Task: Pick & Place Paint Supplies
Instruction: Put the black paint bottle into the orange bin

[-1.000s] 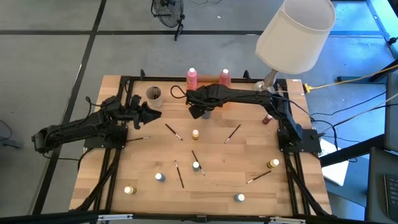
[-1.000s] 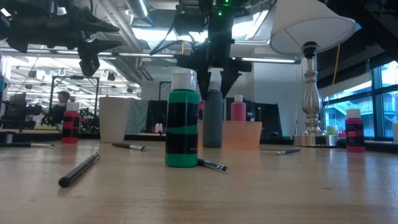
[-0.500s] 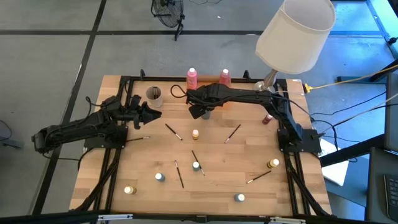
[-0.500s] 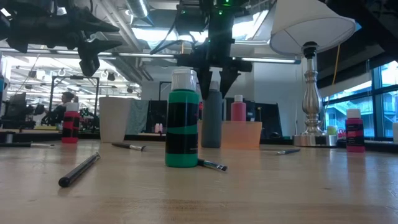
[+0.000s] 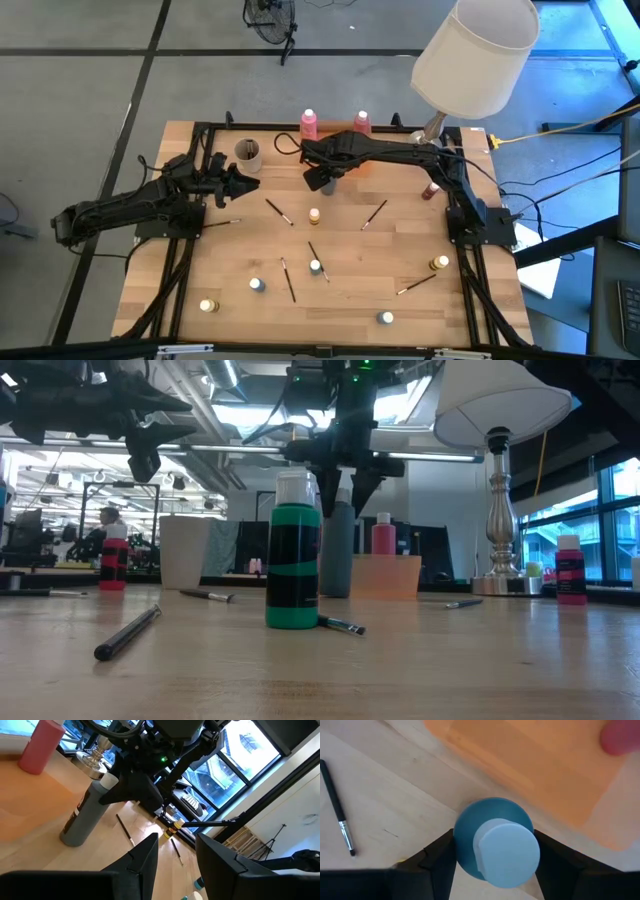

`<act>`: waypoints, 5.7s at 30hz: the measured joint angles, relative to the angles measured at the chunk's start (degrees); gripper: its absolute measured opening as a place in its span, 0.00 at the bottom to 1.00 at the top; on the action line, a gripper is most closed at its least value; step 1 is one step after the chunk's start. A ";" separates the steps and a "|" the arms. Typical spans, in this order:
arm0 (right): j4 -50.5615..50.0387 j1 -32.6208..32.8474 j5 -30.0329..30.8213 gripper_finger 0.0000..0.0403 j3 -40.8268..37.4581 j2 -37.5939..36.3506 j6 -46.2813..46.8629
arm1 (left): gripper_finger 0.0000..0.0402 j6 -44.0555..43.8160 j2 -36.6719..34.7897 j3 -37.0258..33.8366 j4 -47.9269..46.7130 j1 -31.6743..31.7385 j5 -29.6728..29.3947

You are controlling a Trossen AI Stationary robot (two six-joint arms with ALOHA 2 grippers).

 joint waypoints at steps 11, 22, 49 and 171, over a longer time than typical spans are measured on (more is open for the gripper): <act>-2.40 1.16 -2.26 0.54 2.55 -0.53 -0.85 | 0.32 0.04 0.02 0.01 0.00 0.00 0.07; -7.18 2.57 -0.84 0.54 12.45 -0.85 -2.79 | 0.32 -0.74 0.00 0.00 -0.15 0.00 0.61; -8.06 -6.42 2.46 0.53 18.53 -2.68 -12.86 | 0.32 -2.00 0.00 0.02 -0.17 0.00 0.61; 2.99 -19.78 3.83 0.52 18.49 9.98 -36.21 | 0.32 1.89 0.00 0.02 -1.49 0.11 -2.54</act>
